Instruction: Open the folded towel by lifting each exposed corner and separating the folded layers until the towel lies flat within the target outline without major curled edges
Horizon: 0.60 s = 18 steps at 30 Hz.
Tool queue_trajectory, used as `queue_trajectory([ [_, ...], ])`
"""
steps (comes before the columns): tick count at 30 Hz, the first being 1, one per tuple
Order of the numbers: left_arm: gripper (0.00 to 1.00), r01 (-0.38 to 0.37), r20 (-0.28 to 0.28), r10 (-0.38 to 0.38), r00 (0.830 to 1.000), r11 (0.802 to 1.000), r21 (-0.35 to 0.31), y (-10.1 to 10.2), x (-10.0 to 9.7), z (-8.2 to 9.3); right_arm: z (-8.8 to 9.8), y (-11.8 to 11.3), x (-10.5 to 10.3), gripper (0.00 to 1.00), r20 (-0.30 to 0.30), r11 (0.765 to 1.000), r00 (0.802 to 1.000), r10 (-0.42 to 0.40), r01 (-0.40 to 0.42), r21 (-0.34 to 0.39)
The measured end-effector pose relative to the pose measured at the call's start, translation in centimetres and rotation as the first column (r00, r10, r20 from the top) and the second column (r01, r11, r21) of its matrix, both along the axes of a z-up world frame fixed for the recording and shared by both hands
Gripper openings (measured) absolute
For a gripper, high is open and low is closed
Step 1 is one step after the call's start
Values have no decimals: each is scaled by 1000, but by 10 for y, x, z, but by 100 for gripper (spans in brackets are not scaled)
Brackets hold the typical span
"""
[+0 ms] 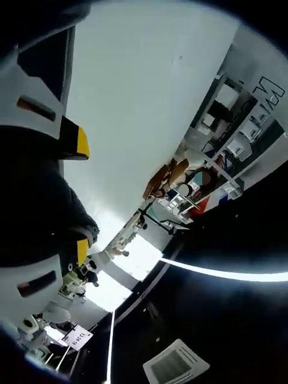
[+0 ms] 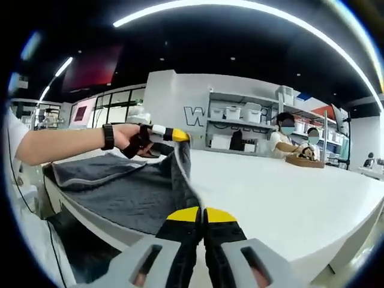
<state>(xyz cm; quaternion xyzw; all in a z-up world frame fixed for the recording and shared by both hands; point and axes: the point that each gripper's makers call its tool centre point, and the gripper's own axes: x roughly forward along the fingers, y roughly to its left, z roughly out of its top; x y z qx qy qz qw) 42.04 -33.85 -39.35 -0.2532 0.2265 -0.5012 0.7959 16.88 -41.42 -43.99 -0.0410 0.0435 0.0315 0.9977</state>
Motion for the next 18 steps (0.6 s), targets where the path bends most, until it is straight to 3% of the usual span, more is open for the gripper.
queue_trajectory([
  [5, 52, 5, -34, -6, 999, 999, -51, 0, 2, 8, -6, -2, 0, 0, -21, 1000, 1000, -11, 11, 5],
  [8, 52, 35, -118, -43, 992, 997, -67, -1, -3, 4, -7, -6, 0, 0, -19, 999, 999, -31, 31, 7],
  [10, 55, 52, -95, -58, 994, 997, -55, 1, -4, 3, -8, -9, 0, 0, -22, 999, 999, -40, 40, 12],
  [14, 57, 72, -125, -78, 989, 996, -49, 5, -5, -2, -11, -11, 1, 0, -29, 999, 998, -48, 49, 21],
  [18, 57, 107, -94, -108, 990, 994, -14, 6, -8, -2, -13, -13, 1, 0, -33, 998, 998, -54, 54, 25],
])
